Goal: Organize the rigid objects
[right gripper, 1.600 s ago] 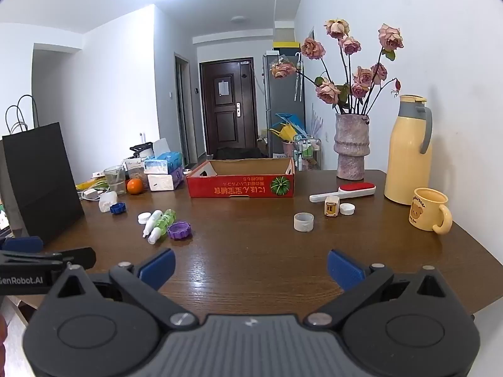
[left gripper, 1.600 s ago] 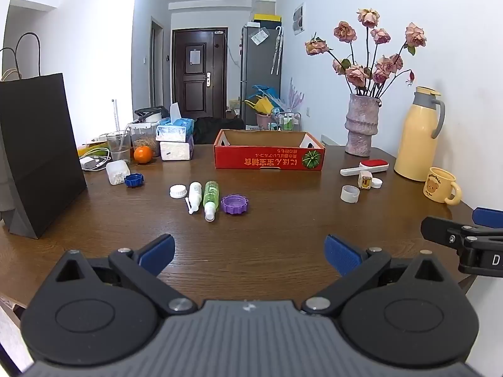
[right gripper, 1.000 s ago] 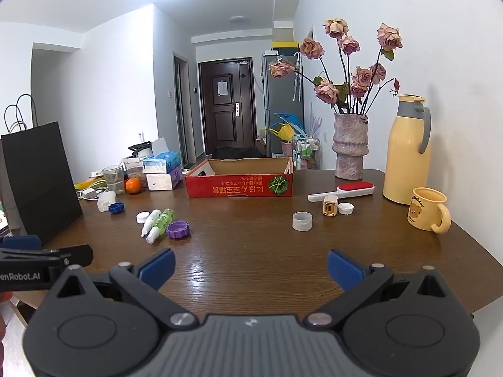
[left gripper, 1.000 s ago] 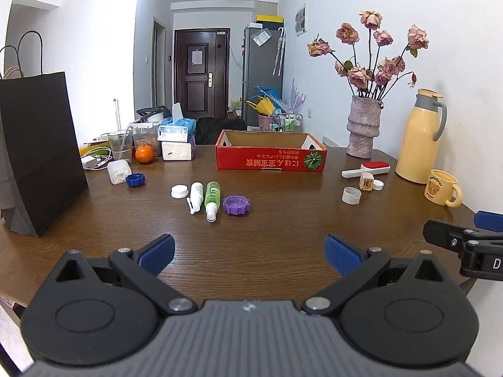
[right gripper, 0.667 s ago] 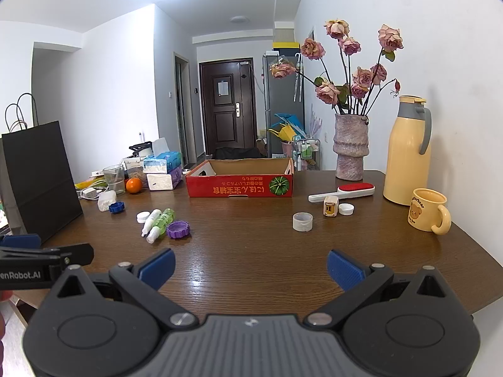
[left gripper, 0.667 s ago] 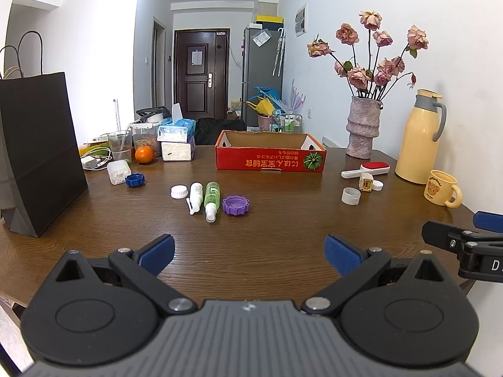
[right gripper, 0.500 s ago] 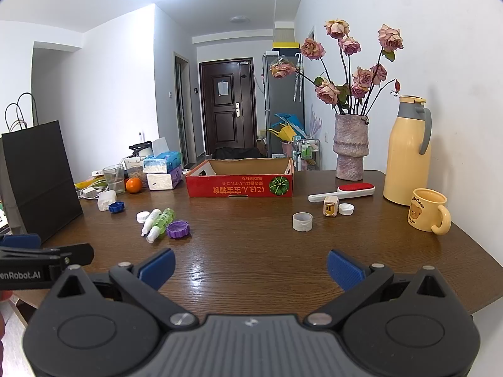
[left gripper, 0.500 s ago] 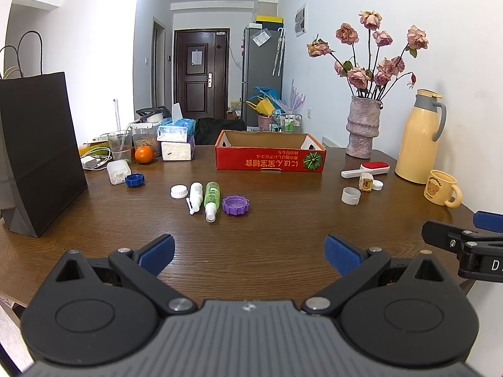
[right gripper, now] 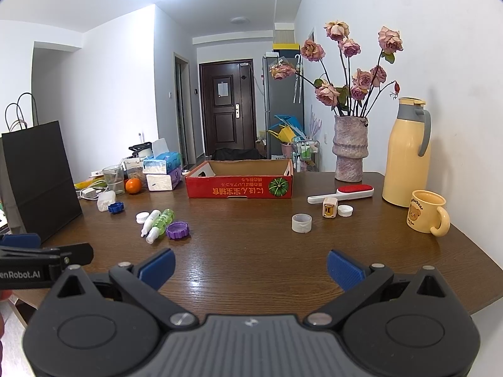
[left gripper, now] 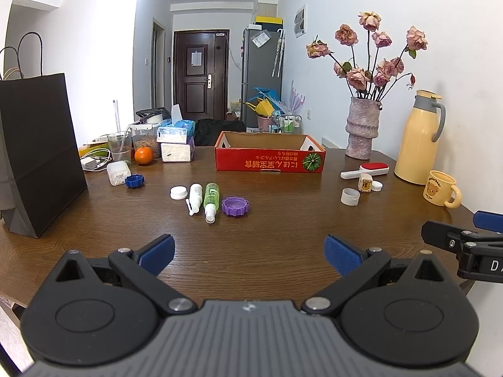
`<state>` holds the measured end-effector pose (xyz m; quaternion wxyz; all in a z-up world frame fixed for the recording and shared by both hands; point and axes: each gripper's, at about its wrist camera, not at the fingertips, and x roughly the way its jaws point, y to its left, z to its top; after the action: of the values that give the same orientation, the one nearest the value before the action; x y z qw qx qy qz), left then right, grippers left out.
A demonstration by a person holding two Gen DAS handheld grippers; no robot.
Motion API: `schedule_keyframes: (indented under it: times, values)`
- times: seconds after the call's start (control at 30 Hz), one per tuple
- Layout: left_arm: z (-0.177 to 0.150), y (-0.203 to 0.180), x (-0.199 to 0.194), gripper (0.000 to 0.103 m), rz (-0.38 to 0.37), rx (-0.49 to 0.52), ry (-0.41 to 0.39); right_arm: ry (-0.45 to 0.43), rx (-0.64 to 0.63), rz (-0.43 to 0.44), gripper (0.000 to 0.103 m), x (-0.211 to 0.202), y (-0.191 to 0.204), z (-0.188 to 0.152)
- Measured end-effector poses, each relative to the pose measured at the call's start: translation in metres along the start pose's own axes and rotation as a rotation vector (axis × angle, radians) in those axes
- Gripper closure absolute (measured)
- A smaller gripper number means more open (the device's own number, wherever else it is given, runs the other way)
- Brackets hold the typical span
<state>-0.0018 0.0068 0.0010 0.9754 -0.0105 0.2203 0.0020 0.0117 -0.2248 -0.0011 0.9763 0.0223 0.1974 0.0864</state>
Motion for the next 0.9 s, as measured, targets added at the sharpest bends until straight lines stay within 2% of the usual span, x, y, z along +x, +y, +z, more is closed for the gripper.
schedule_keyframes:
  times: [0.9]
  values:
    - [0.0001, -0.0003, -0.0006, 0.0, 0.0, 0.0, -0.004, -0.003, -0.006, 0.0, 0.0, 0.0, 0.0025, 0.0002]
